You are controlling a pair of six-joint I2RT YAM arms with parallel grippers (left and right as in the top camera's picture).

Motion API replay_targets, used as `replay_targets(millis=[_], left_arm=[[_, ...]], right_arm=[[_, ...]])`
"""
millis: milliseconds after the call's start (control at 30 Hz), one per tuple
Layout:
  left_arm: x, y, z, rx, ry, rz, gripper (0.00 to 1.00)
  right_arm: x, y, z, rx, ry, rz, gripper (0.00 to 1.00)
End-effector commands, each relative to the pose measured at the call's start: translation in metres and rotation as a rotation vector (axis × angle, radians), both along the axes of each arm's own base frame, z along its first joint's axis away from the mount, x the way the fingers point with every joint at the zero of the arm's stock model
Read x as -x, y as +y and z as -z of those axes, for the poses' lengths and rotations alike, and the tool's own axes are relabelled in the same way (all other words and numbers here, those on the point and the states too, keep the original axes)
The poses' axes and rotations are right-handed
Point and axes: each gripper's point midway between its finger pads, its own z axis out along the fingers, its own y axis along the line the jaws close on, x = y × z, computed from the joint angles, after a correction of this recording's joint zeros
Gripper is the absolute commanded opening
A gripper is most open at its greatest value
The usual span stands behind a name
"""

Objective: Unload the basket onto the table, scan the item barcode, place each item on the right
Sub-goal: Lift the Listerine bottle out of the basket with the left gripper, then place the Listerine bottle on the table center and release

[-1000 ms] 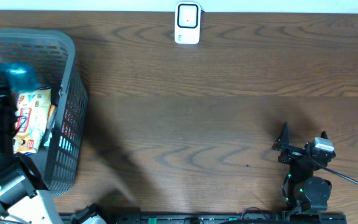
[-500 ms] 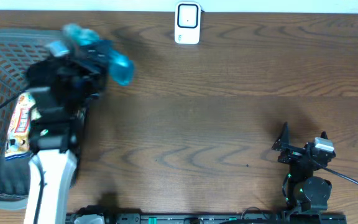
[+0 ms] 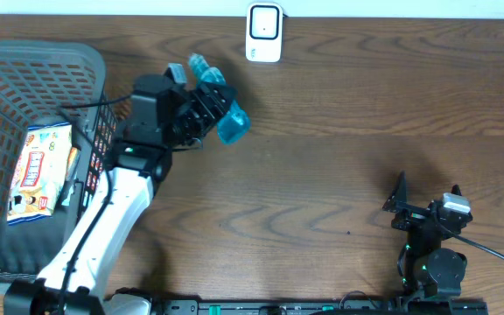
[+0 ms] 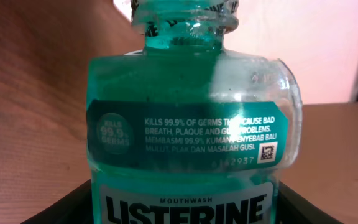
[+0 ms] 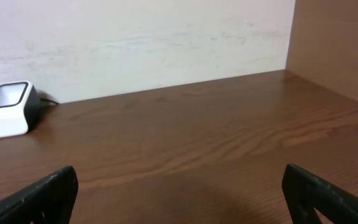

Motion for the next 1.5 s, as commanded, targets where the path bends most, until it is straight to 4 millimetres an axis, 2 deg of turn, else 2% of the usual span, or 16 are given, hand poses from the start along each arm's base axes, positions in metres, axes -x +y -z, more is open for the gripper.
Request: replay_targets(millis=[0,200,633,1067,1233,1367,1467], left_arm=[[-0.008,-0.009,-0.010,-0.040,-0.062,0.022,0.64],[-0.008,-0.020,0.006,-0.057,-0.028,0.041,0.64],[-0.007,-0.020,0.009,-0.059,-0.018,0.042,0.64],[0.007,-0.018,0.031,-0.132,0.062,0.050,0.64],[0.015,-0.034,0.035,-0.164,0.054,0.079,0.64],[0.026,-0.055,0.039,-0.238,0.004,0.162,0.64],[0.036,-0.064,0.054,-0.347,-0.014,0.227,0.64]], right_arm=[[0.001,-0.002,0.000,0.009,0.003,0.006,0.99],[0.001,-0.002,0.000,0.009,0.003,0.006,0.99],[0.001,-0.002,0.001,0.009,0.003,0.006,0.99],[0.001,-0.002,0.000,0.009,0.003,0.006,0.99],[0.001,-0.002,0.000,0.009,0.003,0.006,0.99],[0.001,-0.002,0.000,0.009,0.003,0.006,0.99],[0.001,-0.002,0.000,0.009,0.003,0.006,0.99]])
